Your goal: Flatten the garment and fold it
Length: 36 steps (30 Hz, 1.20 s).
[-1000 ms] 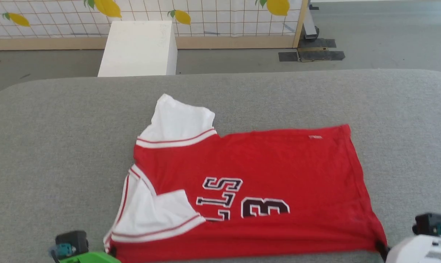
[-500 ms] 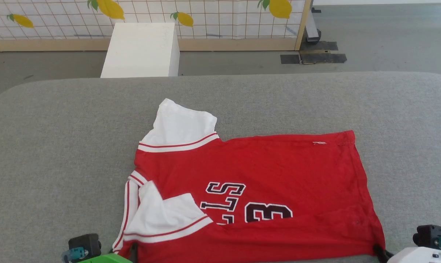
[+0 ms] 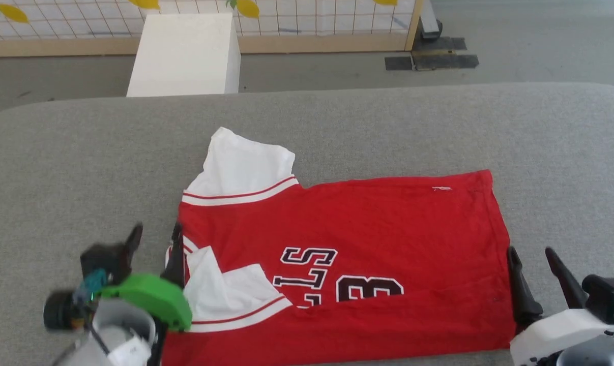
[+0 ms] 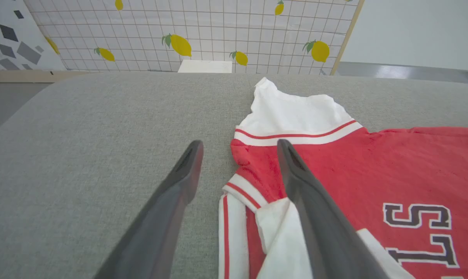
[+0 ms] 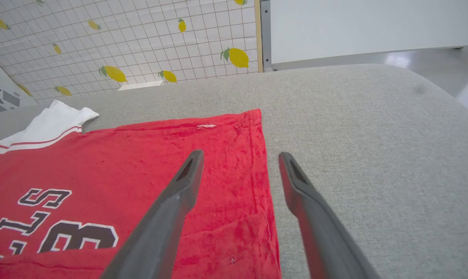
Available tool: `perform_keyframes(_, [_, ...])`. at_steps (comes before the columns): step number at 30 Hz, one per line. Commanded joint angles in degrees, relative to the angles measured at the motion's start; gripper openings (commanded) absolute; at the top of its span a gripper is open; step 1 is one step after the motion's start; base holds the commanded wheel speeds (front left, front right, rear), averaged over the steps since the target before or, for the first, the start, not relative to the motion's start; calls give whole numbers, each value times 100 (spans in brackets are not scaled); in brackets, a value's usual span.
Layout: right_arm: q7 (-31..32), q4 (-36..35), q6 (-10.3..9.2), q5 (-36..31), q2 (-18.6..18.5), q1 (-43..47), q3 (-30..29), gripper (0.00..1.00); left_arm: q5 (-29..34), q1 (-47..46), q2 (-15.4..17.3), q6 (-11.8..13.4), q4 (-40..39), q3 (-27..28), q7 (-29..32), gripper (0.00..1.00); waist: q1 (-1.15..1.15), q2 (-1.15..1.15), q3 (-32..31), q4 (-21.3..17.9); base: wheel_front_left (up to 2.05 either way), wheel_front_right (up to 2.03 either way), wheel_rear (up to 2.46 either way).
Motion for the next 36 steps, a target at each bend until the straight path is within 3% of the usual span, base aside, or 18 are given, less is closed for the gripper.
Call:
perform_keyframes(1, [-186, -48, -9, -134, -3, -145, 66, 100, 146, -388, 74, -143, 41, -60, 4, 100, 0, 0, 142, -40, 0, 0, 0])
perform_keyframes(4, [-493, -78, -9, -298, -9, -304, 161, 100, 285, -1066, 141, -446, 232, -152, 136, 100, 0, 0, 332, -92, 0, 0, 0])
perform_keyframes(11, [-790, -74, -9, -467, -49, -708, 411, 100, 146, -2760, 196, -1426, 1121, -292, 873, 100, 0, 0, 828, -370, 0, 0, 0])
perform_keyframes(16, [-819, -95, -9, -461, -43, -970, 559, 100, -187, -3690, 244, -1724, 1856, -233, 1828, 100, 0, 0, 1147, -632, 0, 0, 0])
perform_keyframes(21, [-864, -85, -9, -420, -30, -1184, 712, 100, -454, -4277, 304, -1634, 2358, -155, 2779, 100, 0, 0, 1430, -874, 0, 0, 0])
perform_keyframes(28, [-959, -60, -9, -321, -14, -1413, 882, 100, -660, -4665, 433, -1103, 2698, -99, 3994, 100, 0, 0, 1807, -1089, 0, 0, 0])
perform_keyframes(36, [-1025, 28, -9, -222, -7, -1587, 1014, 100, -800, -4642, 472, -683, 2604, -112, 4702, 100, 0, 0, 2023, -1177, 0, 0, 0])
